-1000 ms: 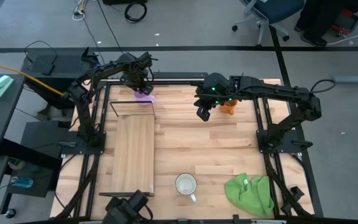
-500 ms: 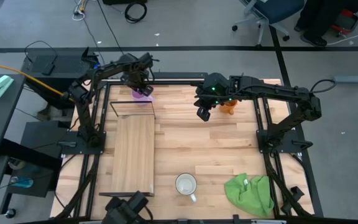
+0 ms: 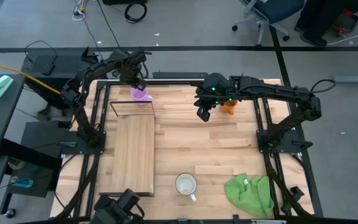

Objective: Stack small to large cups/mugs on shelf
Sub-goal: Move the pink mug to the right side of the shelf

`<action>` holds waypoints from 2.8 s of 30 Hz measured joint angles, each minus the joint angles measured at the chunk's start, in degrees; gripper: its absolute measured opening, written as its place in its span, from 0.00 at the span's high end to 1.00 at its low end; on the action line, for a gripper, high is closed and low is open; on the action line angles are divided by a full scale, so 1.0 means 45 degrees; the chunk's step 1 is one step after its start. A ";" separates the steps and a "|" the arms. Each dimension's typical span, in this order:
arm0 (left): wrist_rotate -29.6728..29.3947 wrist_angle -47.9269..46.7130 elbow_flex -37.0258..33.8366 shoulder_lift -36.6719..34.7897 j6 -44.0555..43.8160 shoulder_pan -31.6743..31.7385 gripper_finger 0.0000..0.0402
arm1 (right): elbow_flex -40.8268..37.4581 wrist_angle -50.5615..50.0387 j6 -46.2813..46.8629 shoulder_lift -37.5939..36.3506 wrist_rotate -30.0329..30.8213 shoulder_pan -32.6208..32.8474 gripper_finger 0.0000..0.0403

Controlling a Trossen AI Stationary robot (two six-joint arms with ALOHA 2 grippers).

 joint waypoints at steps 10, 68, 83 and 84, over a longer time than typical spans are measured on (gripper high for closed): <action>-0.0158 -0.0122 -0.0049 0.0035 0.0027 0.0026 0.61 | 0.0000 -0.0010 0.0000 0.0000 0.0000 0.0112 0.96; 0.2035 0.1792 -0.1348 -0.0719 0.0090 -0.0401 0.96 | -0.0005 -0.0261 -0.0324 0.0000 -0.0002 0.0119 0.96; 0.2020 0.0768 0.3409 -0.0751 -0.0708 -0.2357 0.97 | -0.0005 -0.1783 0.0525 0.0000 0.1418 0.1266 0.96; 0.2015 0.0620 0.3735 -0.0751 -0.0945 -0.2587 0.97 | -0.0005 -0.2009 0.0751 0.0000 0.1647 0.1349 0.96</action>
